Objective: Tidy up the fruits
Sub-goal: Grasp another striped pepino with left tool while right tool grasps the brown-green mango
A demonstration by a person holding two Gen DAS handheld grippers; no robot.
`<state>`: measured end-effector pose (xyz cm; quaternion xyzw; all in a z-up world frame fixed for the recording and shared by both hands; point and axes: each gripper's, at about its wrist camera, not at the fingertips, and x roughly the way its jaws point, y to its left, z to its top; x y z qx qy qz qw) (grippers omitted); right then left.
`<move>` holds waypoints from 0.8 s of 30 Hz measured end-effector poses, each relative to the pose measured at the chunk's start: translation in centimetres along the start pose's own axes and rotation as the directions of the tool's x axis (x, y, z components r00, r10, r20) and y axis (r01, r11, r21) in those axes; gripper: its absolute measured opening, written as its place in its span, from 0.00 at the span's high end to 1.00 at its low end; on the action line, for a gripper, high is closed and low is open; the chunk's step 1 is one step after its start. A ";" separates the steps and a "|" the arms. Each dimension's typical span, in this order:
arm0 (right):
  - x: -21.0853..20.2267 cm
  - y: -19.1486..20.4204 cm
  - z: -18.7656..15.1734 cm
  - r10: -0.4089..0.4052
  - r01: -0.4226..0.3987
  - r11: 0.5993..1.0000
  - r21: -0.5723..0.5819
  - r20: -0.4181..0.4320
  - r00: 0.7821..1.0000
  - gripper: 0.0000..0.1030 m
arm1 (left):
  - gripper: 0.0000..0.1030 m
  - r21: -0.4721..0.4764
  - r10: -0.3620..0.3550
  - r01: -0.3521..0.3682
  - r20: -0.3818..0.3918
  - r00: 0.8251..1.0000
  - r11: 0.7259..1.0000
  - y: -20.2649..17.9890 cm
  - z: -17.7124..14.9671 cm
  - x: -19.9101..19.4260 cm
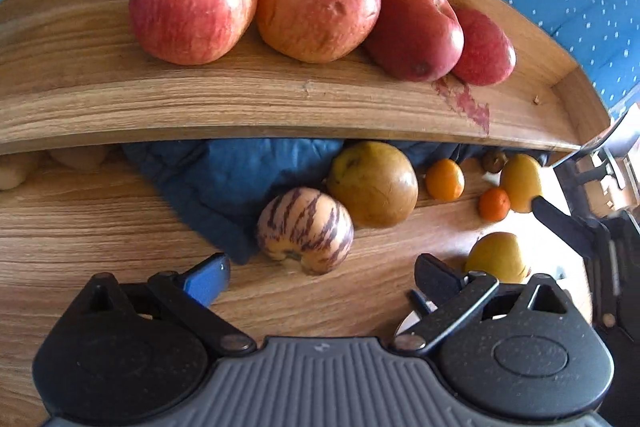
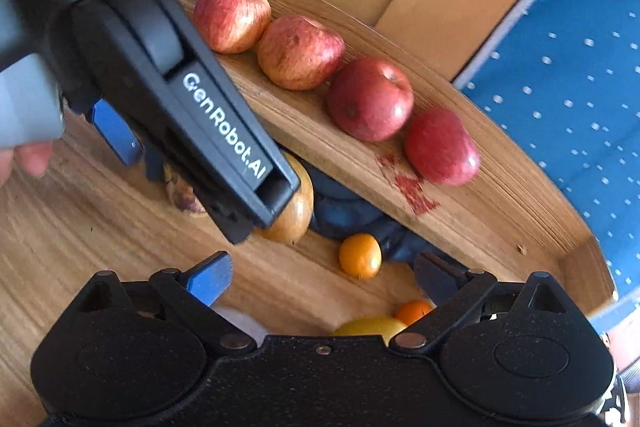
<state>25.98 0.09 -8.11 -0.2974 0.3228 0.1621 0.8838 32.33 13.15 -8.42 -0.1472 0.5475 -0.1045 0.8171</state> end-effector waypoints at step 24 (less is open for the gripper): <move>4.9 1.2 3.0 0.129 -0.130 0.990 -0.060 -0.023 0.991 0.38 | 0.32 -0.122 -0.110 0.112 0.023 0.994 0.986 3.6 1.4 0.4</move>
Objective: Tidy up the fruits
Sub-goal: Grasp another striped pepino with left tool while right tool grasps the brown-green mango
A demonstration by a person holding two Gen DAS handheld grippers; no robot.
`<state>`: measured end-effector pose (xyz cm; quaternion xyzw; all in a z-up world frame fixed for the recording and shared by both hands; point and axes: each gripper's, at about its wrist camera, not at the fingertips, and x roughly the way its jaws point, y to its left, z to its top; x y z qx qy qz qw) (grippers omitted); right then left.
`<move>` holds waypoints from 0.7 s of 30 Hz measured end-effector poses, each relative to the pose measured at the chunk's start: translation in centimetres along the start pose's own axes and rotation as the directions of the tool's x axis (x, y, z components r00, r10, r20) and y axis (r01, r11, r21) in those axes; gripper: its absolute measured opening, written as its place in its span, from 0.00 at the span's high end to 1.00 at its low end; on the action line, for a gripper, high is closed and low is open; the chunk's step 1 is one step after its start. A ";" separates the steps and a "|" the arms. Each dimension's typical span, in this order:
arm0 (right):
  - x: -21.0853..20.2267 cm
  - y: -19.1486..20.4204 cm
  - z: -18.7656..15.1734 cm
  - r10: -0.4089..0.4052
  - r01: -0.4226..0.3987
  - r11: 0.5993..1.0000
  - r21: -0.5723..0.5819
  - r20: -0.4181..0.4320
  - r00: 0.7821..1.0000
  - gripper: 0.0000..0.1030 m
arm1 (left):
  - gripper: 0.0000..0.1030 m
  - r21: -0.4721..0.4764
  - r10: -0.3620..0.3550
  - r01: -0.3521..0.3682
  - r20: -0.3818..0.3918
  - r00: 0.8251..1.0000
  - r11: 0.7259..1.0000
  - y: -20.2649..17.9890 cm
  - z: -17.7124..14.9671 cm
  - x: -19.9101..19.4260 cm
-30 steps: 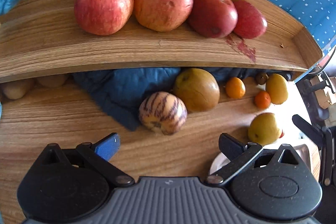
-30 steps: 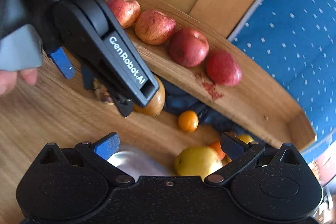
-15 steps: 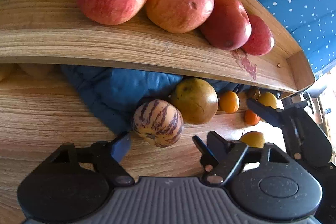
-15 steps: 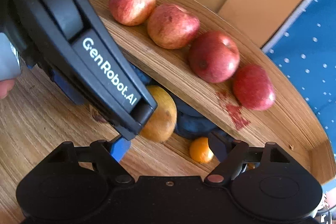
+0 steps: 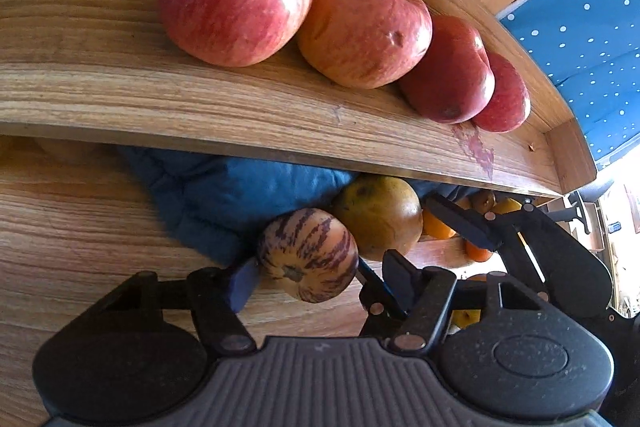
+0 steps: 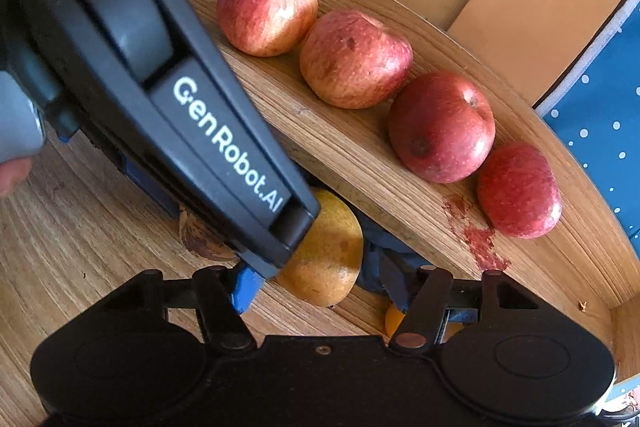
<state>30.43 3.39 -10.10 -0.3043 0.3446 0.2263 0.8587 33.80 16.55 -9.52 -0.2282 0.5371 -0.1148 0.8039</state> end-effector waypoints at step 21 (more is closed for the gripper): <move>-1.1 1.4 -1.7 -0.021 0.018 0.984 0.175 0.014 1.000 0.46 | 0.47 0.056 0.035 -0.035 0.006 0.999 0.998 0.8 -1.0 -1.9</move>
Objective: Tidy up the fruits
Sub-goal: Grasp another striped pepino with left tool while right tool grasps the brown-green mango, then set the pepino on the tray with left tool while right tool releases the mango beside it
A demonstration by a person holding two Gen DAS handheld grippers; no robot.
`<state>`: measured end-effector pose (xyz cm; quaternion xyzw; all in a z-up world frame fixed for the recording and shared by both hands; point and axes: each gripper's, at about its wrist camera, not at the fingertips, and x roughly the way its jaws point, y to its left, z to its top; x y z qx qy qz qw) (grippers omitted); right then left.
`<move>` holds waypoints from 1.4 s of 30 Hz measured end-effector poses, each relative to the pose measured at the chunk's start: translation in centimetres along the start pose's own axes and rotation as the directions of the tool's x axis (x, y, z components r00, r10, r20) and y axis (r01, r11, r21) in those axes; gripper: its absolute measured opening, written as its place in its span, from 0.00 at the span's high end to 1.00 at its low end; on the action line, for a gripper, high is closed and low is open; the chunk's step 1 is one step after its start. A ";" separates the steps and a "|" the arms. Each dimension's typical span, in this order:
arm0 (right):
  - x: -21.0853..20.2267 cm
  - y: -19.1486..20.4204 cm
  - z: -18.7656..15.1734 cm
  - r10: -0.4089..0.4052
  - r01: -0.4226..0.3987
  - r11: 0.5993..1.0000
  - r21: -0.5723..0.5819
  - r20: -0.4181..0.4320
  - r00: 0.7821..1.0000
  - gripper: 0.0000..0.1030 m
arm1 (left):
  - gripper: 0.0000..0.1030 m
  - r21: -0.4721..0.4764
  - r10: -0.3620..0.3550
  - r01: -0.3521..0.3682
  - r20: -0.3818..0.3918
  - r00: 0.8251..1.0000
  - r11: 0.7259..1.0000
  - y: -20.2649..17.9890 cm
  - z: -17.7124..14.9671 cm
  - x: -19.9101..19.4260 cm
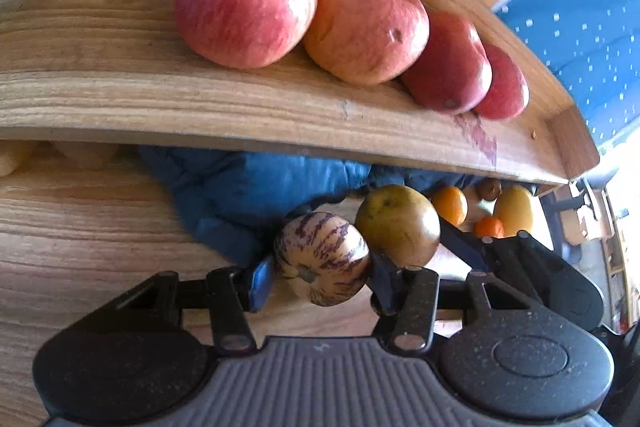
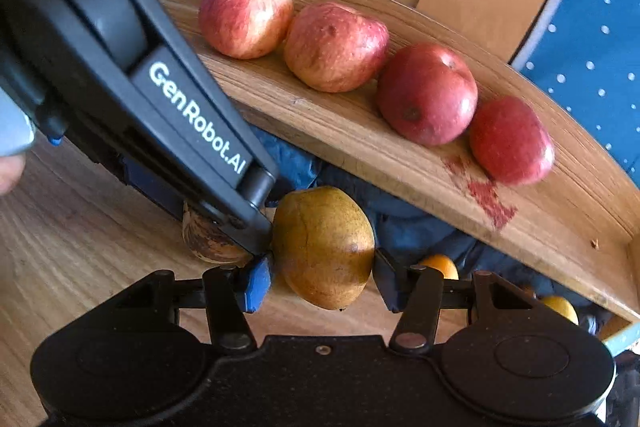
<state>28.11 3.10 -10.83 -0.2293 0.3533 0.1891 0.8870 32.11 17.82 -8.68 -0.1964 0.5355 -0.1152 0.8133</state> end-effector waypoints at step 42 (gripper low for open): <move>-18.3 -2.0 -16.9 -0.280 0.309 0.889 0.337 -0.132 0.951 0.62 | 0.47 0.431 -0.054 0.173 -0.275 0.960 0.886 -17.9 -14.3 2.0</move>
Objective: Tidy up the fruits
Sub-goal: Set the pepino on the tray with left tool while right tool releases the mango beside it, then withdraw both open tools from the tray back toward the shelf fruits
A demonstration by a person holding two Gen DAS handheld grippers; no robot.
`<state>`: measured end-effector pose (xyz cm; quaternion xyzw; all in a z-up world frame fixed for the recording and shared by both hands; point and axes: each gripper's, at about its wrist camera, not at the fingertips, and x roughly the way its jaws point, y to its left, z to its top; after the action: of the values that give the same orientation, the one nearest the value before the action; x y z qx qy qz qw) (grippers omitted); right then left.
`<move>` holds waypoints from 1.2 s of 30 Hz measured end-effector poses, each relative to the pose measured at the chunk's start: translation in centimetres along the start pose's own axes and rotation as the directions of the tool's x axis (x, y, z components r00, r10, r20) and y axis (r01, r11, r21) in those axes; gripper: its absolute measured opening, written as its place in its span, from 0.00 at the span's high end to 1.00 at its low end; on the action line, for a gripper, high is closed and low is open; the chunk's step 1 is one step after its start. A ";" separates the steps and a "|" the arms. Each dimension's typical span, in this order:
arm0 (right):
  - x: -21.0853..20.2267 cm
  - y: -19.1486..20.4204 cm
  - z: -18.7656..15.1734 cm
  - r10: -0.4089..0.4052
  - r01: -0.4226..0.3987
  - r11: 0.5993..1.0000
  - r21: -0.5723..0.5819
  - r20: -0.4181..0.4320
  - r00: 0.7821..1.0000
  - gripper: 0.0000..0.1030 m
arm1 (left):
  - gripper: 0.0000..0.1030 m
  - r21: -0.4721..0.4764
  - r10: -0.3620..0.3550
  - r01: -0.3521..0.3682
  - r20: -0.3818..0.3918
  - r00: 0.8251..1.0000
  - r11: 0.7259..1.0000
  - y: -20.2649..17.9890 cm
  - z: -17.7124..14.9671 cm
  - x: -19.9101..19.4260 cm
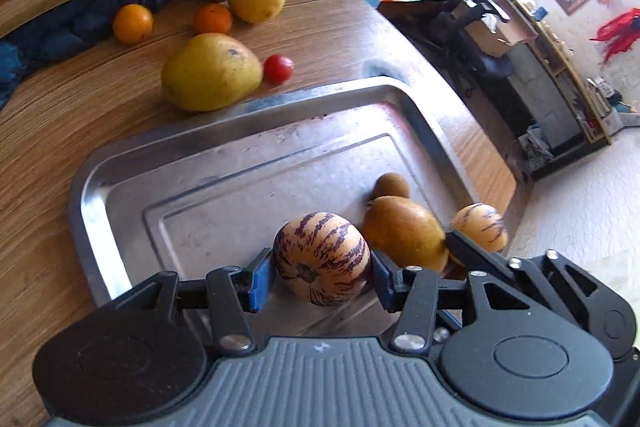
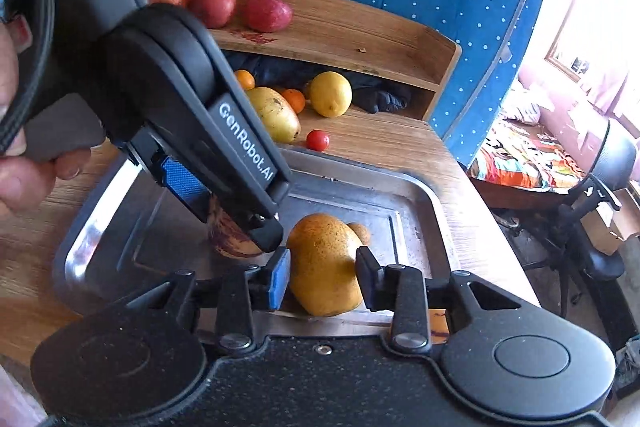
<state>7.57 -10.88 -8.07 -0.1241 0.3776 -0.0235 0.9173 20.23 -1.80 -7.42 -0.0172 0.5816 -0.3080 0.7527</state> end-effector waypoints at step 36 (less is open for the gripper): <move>-5.2 -2.3 -2.9 0.355 -0.356 0.934 0.029 0.022 0.934 0.01 | 0.01 -0.318 0.381 -0.360 0.004 0.925 0.877 1.9 -11.4 -7.6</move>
<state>1.97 -12.99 -5.96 -0.0391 0.3860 0.1377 0.9113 10.01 7.22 -5.25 -0.0343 0.5900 -0.0619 0.8043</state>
